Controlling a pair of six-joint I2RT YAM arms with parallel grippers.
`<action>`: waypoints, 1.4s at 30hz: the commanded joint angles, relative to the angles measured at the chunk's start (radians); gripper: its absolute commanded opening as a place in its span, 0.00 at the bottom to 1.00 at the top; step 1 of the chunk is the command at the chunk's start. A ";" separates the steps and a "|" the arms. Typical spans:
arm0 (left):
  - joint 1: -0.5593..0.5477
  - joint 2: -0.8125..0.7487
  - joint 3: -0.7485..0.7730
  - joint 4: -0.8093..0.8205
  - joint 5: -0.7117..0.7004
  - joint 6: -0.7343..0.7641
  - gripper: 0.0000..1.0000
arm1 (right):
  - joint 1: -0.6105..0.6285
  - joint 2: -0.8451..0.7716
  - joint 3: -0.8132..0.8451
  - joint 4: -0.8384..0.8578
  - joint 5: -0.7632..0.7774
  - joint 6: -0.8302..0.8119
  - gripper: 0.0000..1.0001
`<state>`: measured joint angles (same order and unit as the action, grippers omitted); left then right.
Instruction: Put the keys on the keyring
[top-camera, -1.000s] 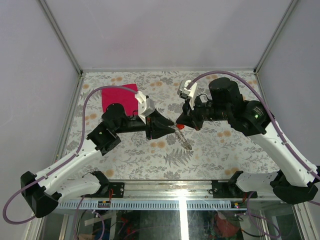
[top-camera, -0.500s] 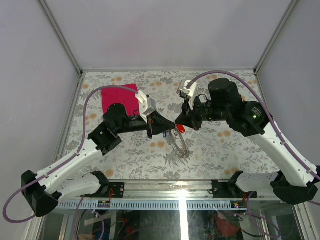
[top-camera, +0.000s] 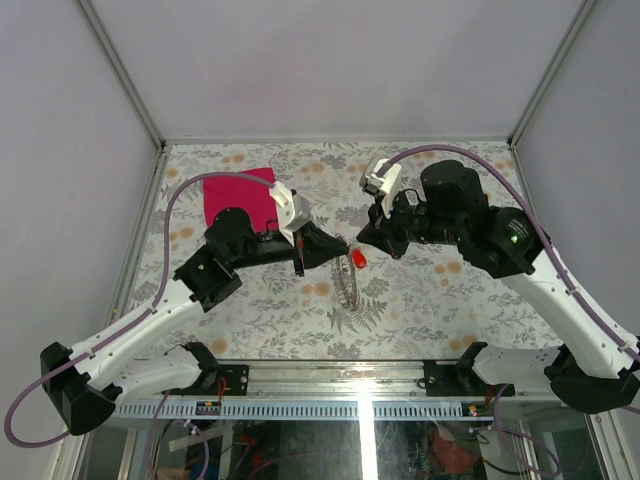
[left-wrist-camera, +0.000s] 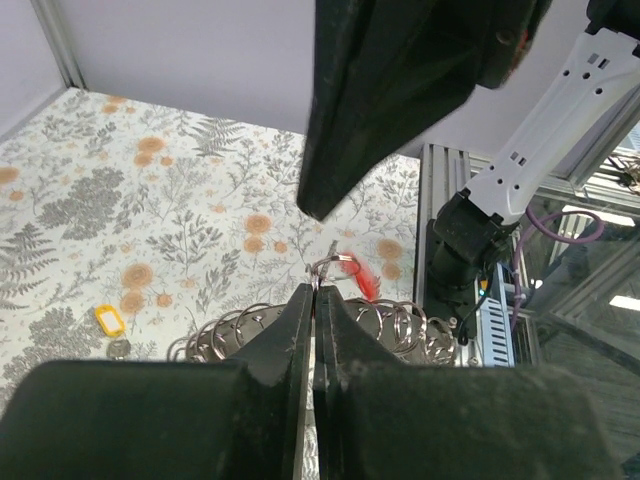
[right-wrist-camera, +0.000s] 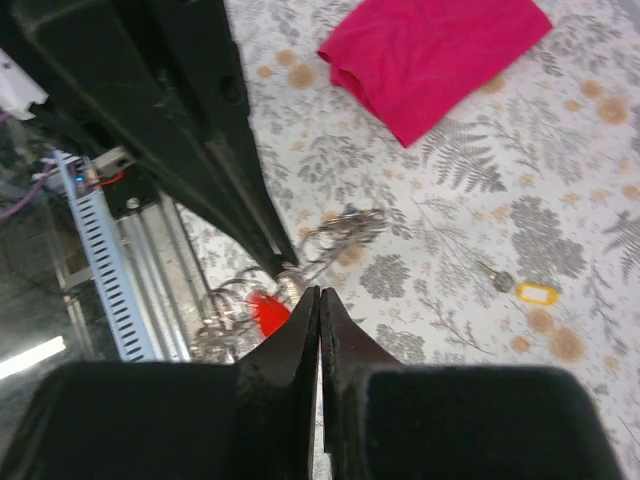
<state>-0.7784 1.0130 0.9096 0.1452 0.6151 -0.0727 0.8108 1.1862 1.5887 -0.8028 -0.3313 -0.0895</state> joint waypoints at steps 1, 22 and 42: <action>-0.003 -0.021 0.012 -0.004 -0.014 0.022 0.00 | 0.004 -0.031 -0.006 0.028 0.131 0.014 0.00; -0.003 -0.018 0.041 -0.058 -0.164 0.005 0.00 | 0.004 -0.070 -0.021 0.109 0.067 0.170 0.43; -0.003 0.002 0.064 -0.079 -0.233 -0.018 0.00 | 0.004 0.026 -0.114 0.219 0.084 0.294 0.41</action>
<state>-0.7784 1.0191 0.9222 0.0200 0.3954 -0.0818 0.8108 1.2091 1.4700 -0.6445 -0.2535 0.1936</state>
